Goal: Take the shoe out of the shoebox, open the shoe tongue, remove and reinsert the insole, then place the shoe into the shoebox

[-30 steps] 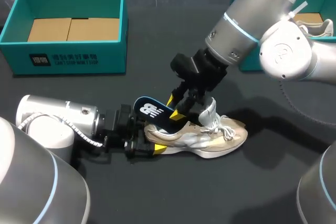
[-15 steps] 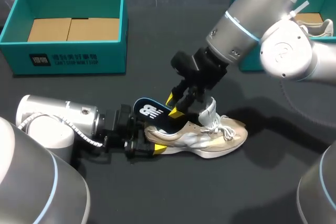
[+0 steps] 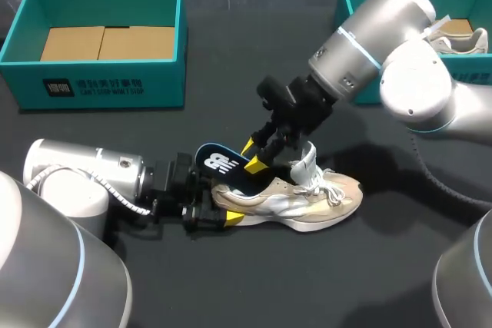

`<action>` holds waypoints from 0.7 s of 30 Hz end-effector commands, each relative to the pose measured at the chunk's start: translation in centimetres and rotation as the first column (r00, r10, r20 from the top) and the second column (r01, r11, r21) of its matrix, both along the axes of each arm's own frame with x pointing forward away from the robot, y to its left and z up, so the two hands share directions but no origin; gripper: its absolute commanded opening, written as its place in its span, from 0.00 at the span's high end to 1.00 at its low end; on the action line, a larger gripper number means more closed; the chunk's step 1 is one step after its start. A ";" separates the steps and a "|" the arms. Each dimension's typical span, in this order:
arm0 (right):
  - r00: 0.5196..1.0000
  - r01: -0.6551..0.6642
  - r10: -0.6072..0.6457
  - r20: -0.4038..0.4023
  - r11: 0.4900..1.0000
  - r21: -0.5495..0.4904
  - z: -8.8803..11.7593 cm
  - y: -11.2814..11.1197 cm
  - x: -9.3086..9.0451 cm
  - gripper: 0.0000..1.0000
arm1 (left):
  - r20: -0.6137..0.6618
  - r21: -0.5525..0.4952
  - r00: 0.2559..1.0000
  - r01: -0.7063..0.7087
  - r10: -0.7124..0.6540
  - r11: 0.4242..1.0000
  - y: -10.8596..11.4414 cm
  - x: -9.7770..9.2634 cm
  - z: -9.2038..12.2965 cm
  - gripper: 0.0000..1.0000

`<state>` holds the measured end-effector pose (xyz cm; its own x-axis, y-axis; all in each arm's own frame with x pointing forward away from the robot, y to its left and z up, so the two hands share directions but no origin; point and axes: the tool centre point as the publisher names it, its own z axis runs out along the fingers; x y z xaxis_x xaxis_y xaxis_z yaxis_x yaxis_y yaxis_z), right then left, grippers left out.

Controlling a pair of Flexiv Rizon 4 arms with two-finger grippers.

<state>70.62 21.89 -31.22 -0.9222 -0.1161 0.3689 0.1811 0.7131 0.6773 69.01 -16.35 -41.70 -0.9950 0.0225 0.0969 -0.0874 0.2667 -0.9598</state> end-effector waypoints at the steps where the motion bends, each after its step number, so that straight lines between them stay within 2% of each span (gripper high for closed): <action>1: 1.000 -0.007 0.007 -0.024 1.000 0.015 -1.0 0.8 0.2 0.53 | 0.000 0.001 1.000 -0.001 0.001 1.000 -0.2 0.0 -0.1 1.00; 13: 0.995 -0.008 0.011 -0.097 0.999 0.034 -1.4 1.8 -1.1 0.55 | 0.000 0.001 1.000 -0.001 0.001 1.000 -0.2 0.0 -0.1 1.00; 20: 0.994 -0.004 0.009 -0.110 0.999 0.038 -1.3 2.2 -1.6 0.75 | 0.000 0.001 1.000 -0.001 0.001 1.000 -0.2 0.0 -0.1 1.00; 21: 0.994 -0.005 0.009 -0.111 0.999 0.037 -1.2 2.3 -1.6 0.81 | 0.000 0.001 1.000 -0.001 0.001 1.000 -0.2 0.0 -0.1 1.00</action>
